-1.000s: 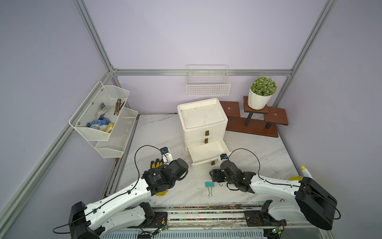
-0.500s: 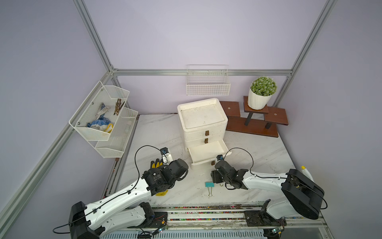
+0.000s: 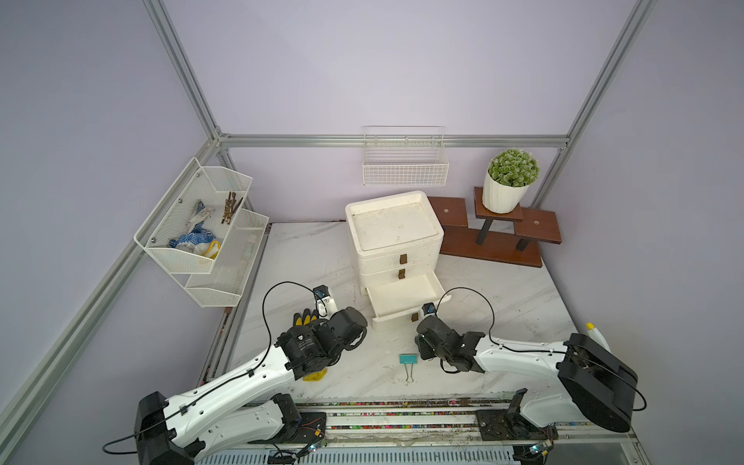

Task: Put the binder clips in the drawer according to color
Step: Pick up the binder clip at the center of the board, then place the binder clip in the drawer.

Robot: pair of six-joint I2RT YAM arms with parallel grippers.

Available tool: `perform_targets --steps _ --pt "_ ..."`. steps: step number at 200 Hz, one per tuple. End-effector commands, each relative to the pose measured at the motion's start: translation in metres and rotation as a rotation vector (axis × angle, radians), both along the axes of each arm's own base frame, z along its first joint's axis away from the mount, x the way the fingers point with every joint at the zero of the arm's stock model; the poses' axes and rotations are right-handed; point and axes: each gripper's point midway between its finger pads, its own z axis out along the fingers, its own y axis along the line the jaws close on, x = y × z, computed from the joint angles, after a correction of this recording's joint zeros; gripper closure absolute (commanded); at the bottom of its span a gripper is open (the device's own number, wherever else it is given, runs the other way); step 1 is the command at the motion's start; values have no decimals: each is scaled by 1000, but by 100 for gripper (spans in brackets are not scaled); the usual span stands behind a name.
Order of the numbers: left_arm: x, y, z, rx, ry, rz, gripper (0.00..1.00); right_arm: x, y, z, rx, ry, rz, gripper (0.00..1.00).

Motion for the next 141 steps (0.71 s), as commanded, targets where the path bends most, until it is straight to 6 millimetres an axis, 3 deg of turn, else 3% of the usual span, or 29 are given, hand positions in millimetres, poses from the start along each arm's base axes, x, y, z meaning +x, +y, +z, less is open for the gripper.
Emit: perform_targets --steps 1,27,68,105,123,127,141 --pt "2 -16 6 -56 20 -28 41 15 -8 44 5 -103 -69 88" --pt "-1 -45 -17 -97 111 -105 40 38 1 89 94 -152 -76 88" --pt "-8 -90 -41 -165 196 -197 37 85 17 117 183 -180 -92 89" --pt "-13 -121 -55 -184 256 -250 35 119 18 109 178 -188 -134 89" --pt "-15 -128 -61 -174 281 -262 34 132 17 105 175 -216 -156 88" --pt "-15 -129 -62 -169 283 -263 34 134 18 94 159 -203 -156 88" --pt "-17 -132 -65 -159 290 -270 34 141 18 89 164 -219 -166 88"
